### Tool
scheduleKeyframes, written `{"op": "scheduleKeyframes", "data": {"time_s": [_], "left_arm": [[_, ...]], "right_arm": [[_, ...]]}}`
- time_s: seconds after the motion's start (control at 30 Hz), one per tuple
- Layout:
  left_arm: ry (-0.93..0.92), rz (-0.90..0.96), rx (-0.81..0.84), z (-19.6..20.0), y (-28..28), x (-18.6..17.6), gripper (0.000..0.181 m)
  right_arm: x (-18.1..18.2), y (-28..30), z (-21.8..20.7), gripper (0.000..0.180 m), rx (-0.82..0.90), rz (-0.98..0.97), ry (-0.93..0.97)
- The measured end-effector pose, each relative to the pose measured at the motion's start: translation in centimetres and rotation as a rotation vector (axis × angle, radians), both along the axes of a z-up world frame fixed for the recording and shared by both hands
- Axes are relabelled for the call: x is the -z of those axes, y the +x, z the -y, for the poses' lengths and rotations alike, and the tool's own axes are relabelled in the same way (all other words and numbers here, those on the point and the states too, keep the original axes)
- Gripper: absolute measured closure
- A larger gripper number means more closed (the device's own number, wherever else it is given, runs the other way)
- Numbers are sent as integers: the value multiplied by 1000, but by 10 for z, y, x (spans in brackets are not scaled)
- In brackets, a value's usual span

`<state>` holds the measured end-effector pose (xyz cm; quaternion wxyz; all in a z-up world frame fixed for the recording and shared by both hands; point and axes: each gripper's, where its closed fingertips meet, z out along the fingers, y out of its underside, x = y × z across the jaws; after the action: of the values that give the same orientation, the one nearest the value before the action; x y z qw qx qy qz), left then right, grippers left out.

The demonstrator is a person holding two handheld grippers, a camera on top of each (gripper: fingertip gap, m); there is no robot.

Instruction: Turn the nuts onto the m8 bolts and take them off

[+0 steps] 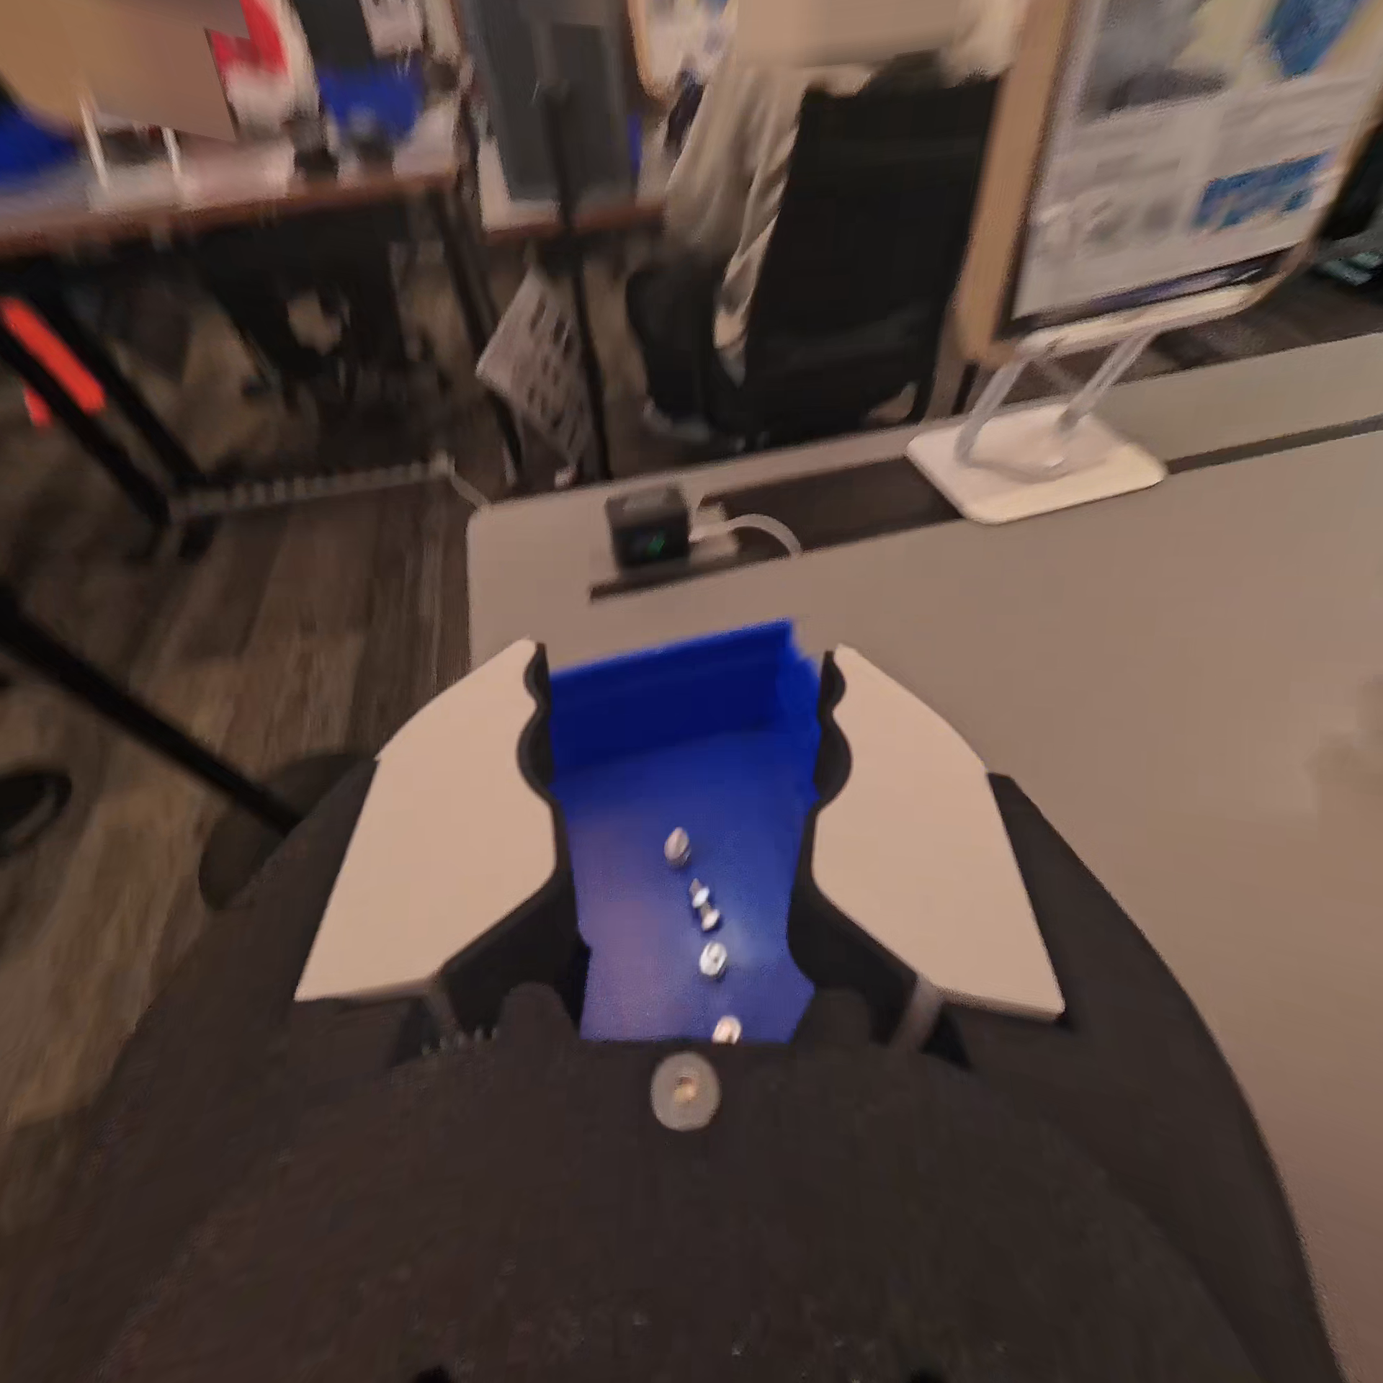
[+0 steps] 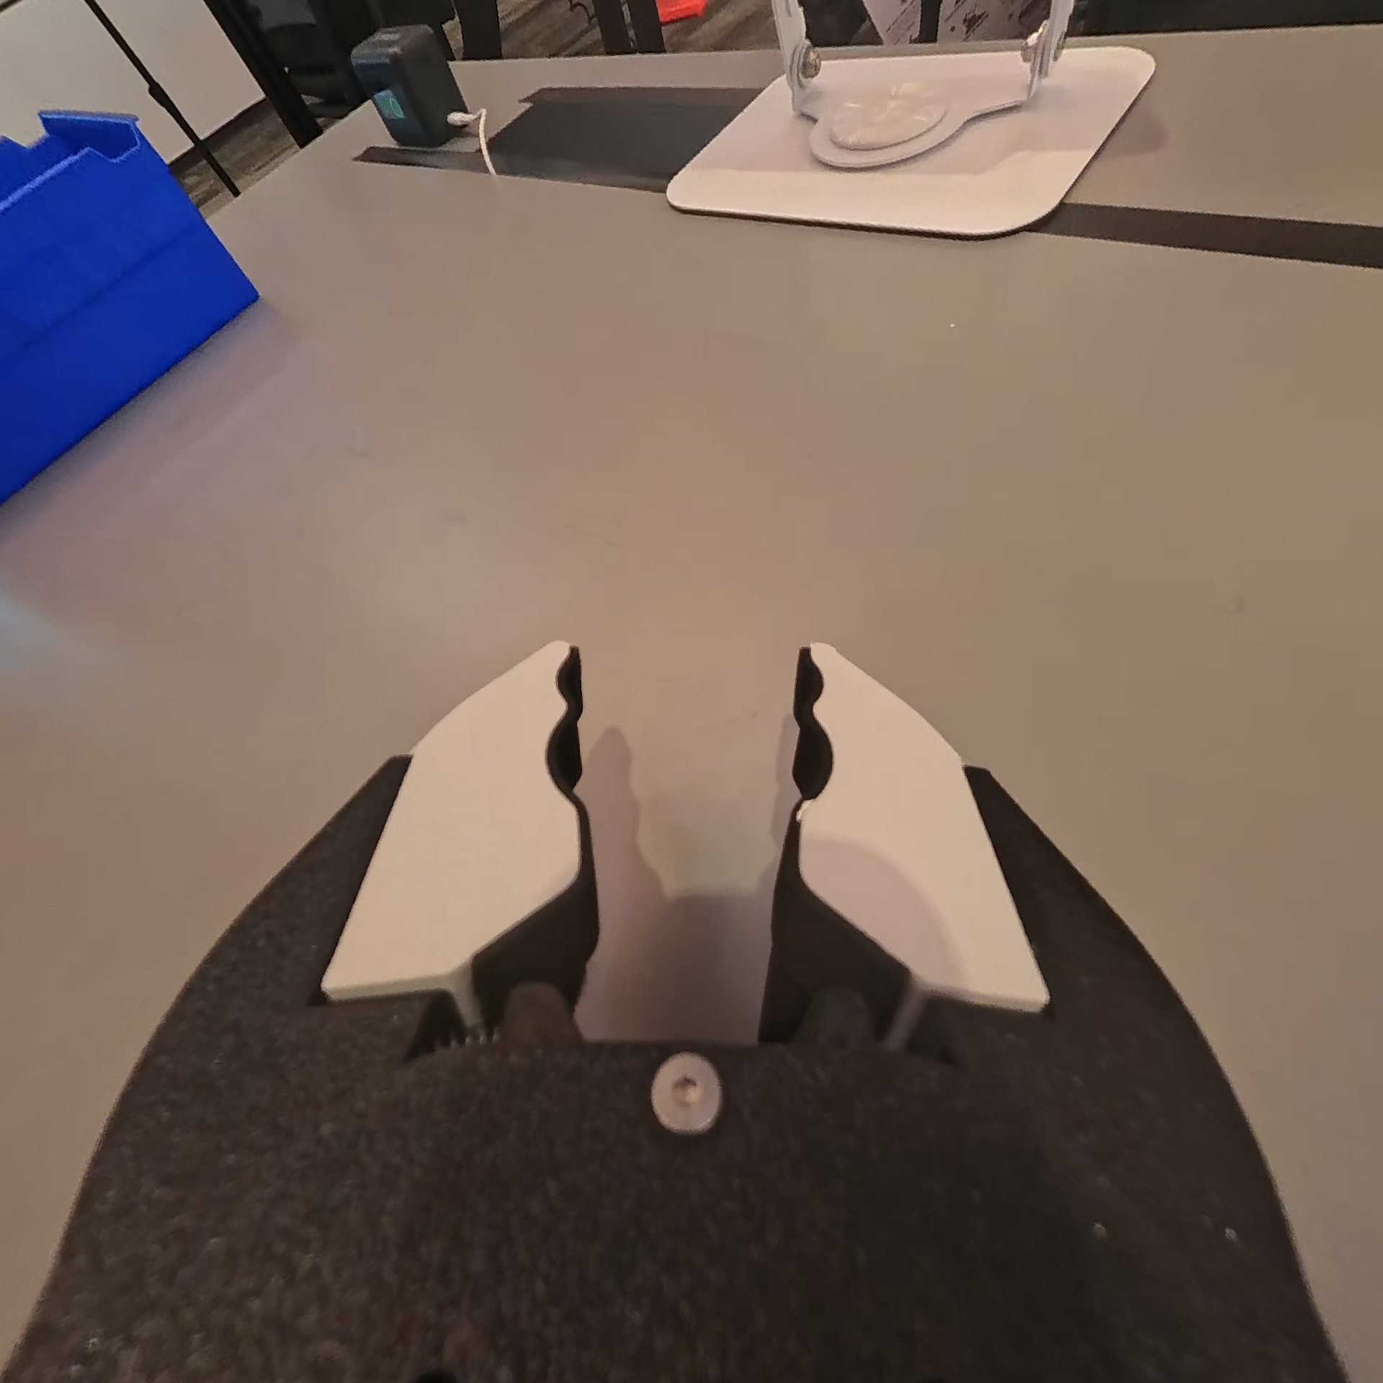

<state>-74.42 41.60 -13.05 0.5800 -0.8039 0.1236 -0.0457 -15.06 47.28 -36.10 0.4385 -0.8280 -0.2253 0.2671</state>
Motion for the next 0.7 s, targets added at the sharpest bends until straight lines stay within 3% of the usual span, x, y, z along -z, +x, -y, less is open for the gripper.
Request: {"op": "scheduleKeyframes", "data": {"time_s": [0.13, 0.3, 0.53, 0.7], "left_arm": [[113, -12, 202, 7, 103, -24, 110], [159, -37, 421, 18, 221, -3, 102], [180, 118, 630, 37, 339, 58, 102], [70, 82, 645, 45, 363, 123, 99]], "right_arm": [[1, 1, 0, 125, 1, 2, -2], [0, 3, 0, 125, 7, 4, 2], [-5, 4, 1, 125, 1, -10, 12], [-6, 2, 3, 125, -13, -11, 17]]}}
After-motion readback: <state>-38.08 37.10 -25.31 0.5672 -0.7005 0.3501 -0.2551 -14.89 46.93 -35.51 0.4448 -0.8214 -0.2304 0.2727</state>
